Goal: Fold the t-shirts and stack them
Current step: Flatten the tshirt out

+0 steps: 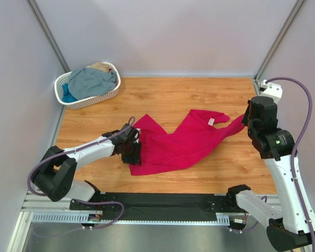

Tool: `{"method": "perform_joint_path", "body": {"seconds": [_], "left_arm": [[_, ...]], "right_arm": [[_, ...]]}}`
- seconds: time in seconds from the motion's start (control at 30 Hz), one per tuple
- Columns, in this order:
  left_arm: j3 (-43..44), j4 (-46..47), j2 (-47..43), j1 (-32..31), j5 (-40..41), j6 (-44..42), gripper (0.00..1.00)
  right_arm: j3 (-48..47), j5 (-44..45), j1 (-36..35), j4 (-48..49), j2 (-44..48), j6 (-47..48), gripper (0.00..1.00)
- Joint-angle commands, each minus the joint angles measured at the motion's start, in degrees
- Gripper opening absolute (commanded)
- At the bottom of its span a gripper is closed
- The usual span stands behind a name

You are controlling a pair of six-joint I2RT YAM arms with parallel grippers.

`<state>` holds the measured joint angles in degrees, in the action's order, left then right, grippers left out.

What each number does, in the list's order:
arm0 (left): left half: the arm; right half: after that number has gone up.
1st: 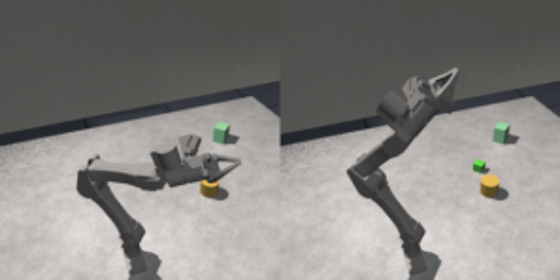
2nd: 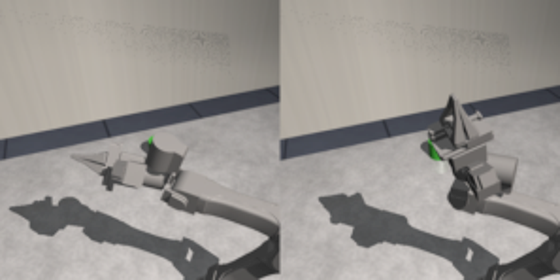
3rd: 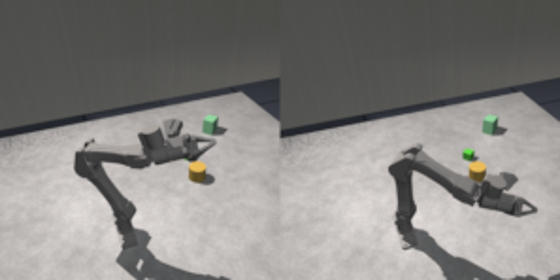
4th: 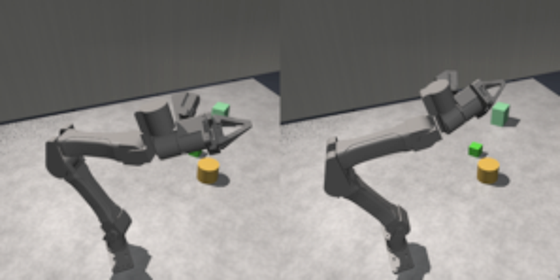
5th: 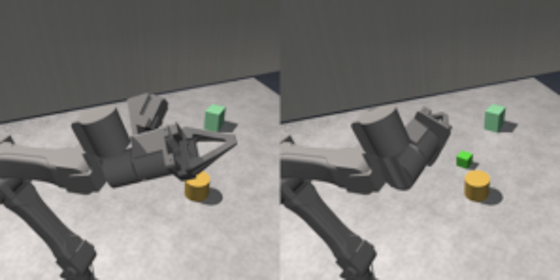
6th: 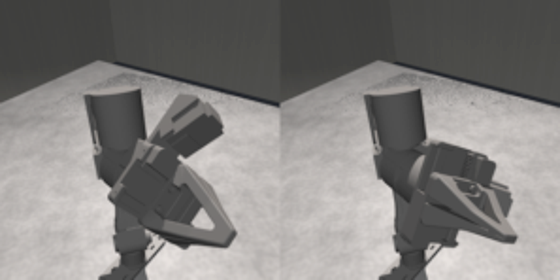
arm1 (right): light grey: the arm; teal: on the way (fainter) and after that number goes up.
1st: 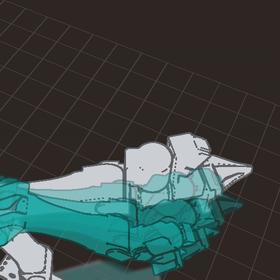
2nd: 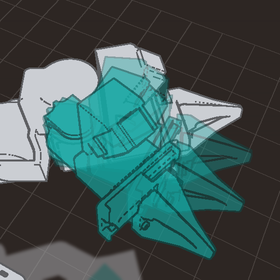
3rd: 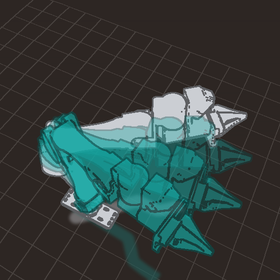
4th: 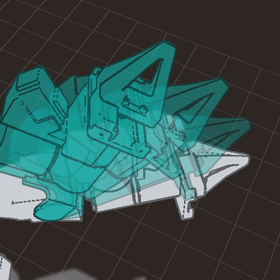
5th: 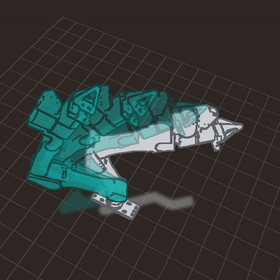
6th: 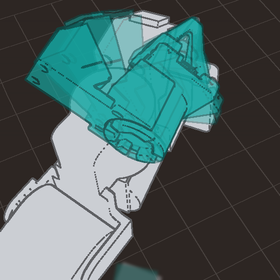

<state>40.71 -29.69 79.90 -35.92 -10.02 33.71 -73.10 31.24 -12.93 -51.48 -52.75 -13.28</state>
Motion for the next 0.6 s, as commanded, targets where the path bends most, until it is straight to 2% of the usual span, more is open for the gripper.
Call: {"method": "perform_joint_path", "body": {"seconds": [0.0,0.2,0.3,0.33,0.4,0.5,0.57], "left_arm": [[2.09,2.36,1.39,0.06,0.09,-0.93,0.44],[2.71,3.33,3.07,-0.03,0.09,-1.37,0.40],[3.32,2.71,3.16,-0.03,0.27,-1.46,0.22],[3.67,2.28,2.90,-0.03,0.35,-1.46,0.11],[5.51,-1.14,1.06,-0.03,1.14,-0.93,0.00],[12.44,-10.51,-5.24,0.06,5.26,0.38,0.00],[20.43,-15.81,-9.39,-0.02,11.84,1.17,0.00]], "right_arm": [[-0.03,-0.66,0.18,2.35,1.16,0.27,0.00],[0.24,-1.10,0.19,2.44,1.07,0.27,0.00],[0.41,-1.10,0.19,2.27,1.16,0.18,0.00],[0.50,-1.01,0.18,2.27,1.25,0.18,0.00],[0.42,-0.75,0.19,2.35,1.16,0.36,0.00],[-2.30,1.78,0.27,2.97,0.81,1.32,0.00],[-7.98,3.64,0.18,3.50,0.11,2.64,0.00]]}}
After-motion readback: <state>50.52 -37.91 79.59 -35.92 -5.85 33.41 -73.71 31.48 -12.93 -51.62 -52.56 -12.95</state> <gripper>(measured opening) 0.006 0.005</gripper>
